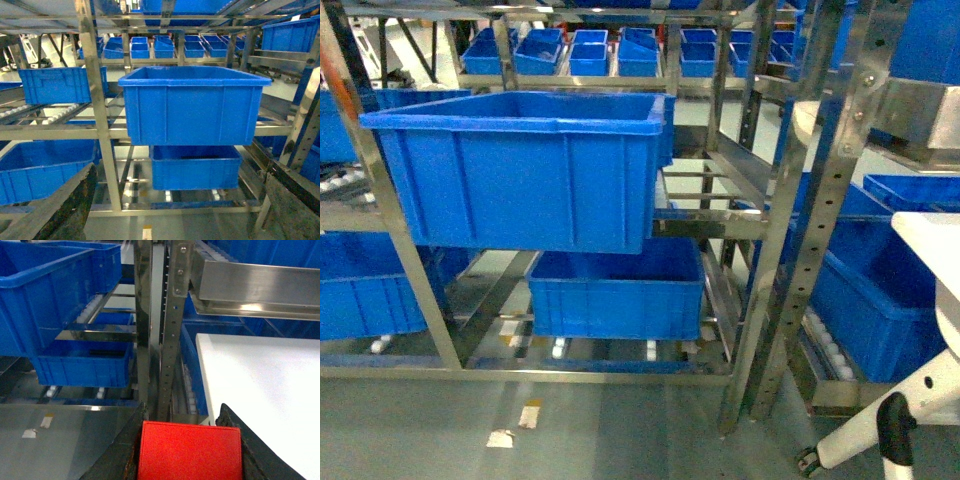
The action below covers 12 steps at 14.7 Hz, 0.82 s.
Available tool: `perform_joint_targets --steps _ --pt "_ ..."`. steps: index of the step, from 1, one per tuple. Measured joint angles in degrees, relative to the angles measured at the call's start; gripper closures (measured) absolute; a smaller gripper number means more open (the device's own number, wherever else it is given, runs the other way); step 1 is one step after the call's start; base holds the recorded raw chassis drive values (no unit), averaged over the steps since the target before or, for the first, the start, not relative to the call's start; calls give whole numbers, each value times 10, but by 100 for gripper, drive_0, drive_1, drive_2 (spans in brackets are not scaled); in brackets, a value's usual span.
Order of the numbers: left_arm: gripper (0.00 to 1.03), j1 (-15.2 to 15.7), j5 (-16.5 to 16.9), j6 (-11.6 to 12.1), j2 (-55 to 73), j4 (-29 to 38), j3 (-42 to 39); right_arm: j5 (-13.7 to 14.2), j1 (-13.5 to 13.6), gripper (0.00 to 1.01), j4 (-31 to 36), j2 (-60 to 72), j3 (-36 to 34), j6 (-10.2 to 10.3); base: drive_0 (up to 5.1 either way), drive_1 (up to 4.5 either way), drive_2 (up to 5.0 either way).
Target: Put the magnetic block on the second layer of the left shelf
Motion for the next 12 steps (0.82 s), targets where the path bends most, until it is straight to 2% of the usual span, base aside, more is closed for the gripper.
perform_joint_targets --steps 11,12 --pt "5 0 0 0 0 -1 0 0 0 68 2 0 0 0 -495 251 251" --pt "5 0 -1 0 0 3 0 0 0 68 -2 1 0 0 0 0 0"
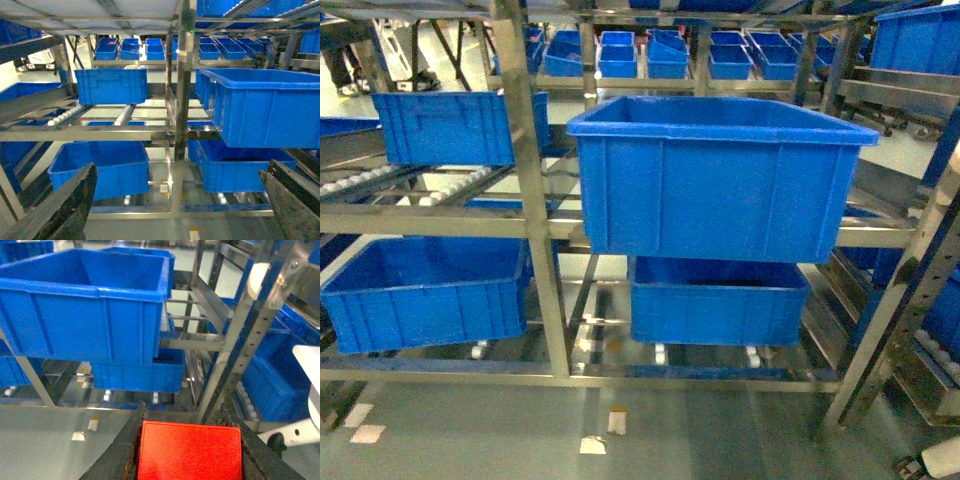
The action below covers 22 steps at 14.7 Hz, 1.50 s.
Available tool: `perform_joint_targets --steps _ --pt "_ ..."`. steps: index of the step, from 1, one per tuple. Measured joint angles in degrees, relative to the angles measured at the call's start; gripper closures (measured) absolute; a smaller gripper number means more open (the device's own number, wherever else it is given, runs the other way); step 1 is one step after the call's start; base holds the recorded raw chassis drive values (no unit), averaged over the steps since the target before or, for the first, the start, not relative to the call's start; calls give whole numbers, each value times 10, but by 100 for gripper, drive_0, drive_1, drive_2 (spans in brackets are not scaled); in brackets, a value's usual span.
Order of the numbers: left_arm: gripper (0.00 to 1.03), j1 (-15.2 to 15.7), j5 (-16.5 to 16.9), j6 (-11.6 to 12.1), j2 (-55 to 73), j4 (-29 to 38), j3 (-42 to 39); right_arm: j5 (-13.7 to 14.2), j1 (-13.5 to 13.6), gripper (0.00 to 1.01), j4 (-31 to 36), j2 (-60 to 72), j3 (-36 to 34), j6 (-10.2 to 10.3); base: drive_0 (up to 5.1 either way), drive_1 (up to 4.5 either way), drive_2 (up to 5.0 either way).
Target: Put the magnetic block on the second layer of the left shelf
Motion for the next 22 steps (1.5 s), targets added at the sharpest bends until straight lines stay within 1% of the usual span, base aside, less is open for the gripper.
perform_joint_targets --steps 2,3,16,22 --pt "5 0 -1 0 0 -1 0 -4 0 68 2 -3 0 0 0 0 0" --pt "5 0 -1 0 0 -1 0 0 -1 68 1 -1 -1 0 -26 388 -439" --pt "5 0 0 0 0 -2 0 0 0 68 3 -3 -1 0 0 426 -425" --pt "5 0 2 0 0 -3 0 -1 0 68 1 2 -1 0 0 0 0"
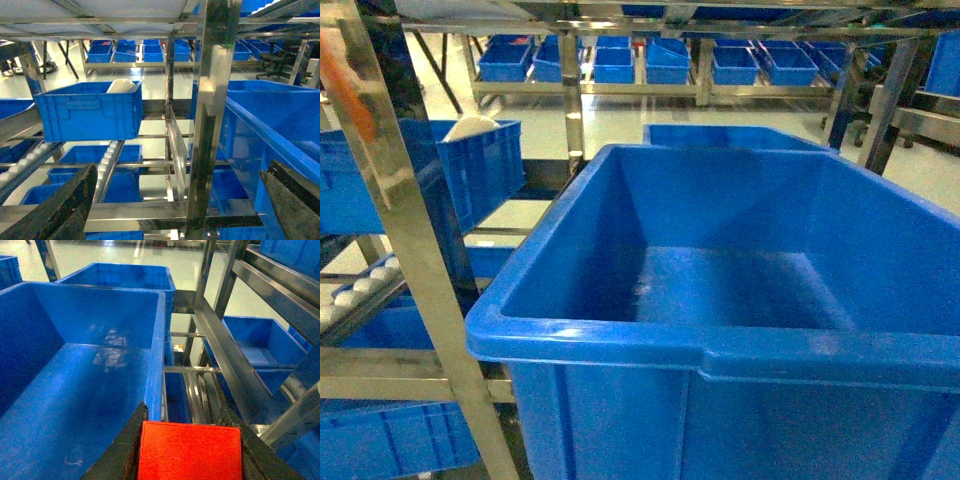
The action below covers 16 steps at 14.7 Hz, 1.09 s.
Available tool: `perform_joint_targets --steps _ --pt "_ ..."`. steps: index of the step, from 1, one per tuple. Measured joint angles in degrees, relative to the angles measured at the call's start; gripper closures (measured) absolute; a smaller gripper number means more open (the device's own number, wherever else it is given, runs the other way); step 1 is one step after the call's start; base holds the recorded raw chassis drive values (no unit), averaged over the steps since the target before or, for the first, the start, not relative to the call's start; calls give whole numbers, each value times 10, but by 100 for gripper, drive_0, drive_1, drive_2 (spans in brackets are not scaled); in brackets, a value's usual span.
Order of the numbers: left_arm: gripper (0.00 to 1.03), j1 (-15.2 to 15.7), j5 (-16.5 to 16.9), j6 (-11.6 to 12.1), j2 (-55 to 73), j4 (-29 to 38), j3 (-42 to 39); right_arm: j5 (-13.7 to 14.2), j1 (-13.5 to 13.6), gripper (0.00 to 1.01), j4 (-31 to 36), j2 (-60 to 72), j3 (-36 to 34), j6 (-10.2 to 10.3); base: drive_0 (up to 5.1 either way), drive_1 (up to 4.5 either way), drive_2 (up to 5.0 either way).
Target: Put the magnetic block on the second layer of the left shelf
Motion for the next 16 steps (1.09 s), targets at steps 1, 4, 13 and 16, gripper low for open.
perform_joint_targets --steps 1,4,13,16 --pt "5 0 -1 0 0 0 0 0 -1 68 1 0 0 0 0 0 0" --pt "5 0 -1 0 0 2 0 -31 22 68 8 74 39 38 0 0 0" --pt "5 0 -1 0 0 1 0 74 174 68 127 443 234 46 0 0 0" --pt "5 0 -1 0 0 1 0 110 176 44 209 462 221 56 0 0 0"
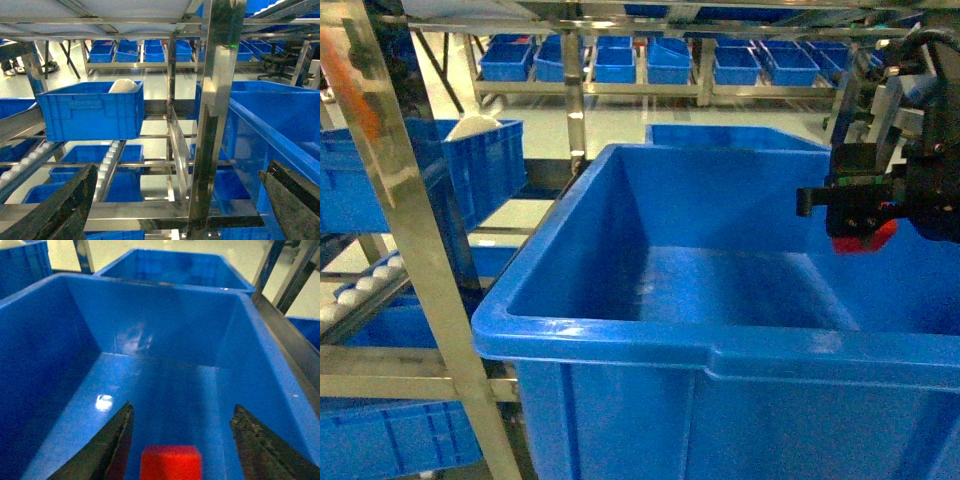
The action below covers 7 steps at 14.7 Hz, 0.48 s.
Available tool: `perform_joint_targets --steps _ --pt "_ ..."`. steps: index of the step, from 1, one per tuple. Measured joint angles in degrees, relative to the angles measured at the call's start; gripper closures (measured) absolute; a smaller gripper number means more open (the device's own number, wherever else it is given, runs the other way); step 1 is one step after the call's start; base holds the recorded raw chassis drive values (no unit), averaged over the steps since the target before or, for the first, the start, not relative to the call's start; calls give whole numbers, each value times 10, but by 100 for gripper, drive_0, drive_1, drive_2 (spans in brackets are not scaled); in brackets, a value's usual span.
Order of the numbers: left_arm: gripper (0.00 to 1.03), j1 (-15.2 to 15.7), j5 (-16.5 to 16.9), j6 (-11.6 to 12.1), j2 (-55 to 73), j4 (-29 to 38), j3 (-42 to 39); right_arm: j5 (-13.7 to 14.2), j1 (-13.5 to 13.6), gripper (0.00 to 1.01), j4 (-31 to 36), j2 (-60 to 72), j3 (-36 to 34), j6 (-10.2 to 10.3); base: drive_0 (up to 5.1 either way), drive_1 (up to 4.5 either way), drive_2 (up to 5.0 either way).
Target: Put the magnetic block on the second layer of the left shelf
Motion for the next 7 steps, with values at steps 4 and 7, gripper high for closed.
perform_joint_targets --steps 4,7 --pt "5 0 0 0 0 0 0 62 -7 1 126 -148 -141 0 0 0 0" --pt "5 0 0 0 0 0 0 95 -8 3 107 -333 -269 -71 0 0 0"
